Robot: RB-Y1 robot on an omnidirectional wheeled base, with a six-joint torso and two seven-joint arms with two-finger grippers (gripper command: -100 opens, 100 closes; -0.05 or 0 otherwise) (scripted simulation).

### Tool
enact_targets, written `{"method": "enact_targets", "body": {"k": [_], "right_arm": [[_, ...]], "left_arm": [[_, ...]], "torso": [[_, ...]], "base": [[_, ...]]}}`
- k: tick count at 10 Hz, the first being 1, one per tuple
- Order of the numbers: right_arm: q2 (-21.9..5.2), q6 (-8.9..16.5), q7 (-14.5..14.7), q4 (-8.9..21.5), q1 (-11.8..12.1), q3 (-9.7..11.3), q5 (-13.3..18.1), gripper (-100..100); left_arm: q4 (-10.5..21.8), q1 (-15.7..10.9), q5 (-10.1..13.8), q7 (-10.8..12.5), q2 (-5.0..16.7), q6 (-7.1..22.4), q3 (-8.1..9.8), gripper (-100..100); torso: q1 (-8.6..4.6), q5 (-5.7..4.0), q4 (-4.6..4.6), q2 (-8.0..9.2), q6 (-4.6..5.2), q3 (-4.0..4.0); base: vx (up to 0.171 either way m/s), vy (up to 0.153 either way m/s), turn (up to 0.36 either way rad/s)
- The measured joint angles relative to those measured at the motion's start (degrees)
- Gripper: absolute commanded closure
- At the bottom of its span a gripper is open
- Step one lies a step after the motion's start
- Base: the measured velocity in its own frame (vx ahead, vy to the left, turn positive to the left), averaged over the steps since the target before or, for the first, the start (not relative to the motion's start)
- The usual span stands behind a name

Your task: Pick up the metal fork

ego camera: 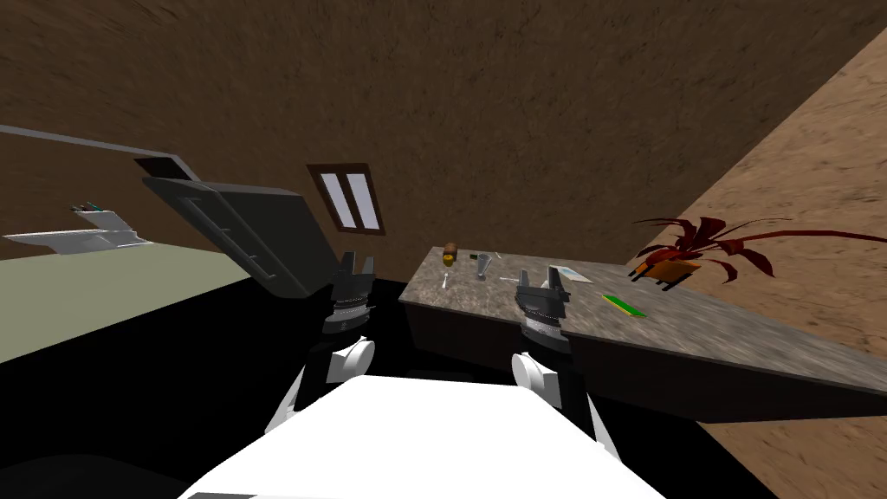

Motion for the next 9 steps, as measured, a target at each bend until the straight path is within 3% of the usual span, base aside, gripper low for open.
{"method": "enact_targets", "body": {"k": [3,9], "right_arm": [[-4.28,-0.71,0.45,1.36,-1.23,0.17,2.36,-100],[-13.40,-5.85,2.45,7.85,-6.04,1.58,12.07,-100]], "left_arm": [[0.00,0.00,0.00,0.00,0.00,0.00,0.00,0],[0.00,0.00,0.00,0.00,0.00,0.00,0.00,0]], "torso": [[-0.14,-0.03,0.00,0.01,-0.01,0.01],[-0.20,-0.05,0.00,0.01,-0.01,0.01]], "base": [[-0.008,-0.032,0.093],[-0.015,-0.050,0.124]]}}
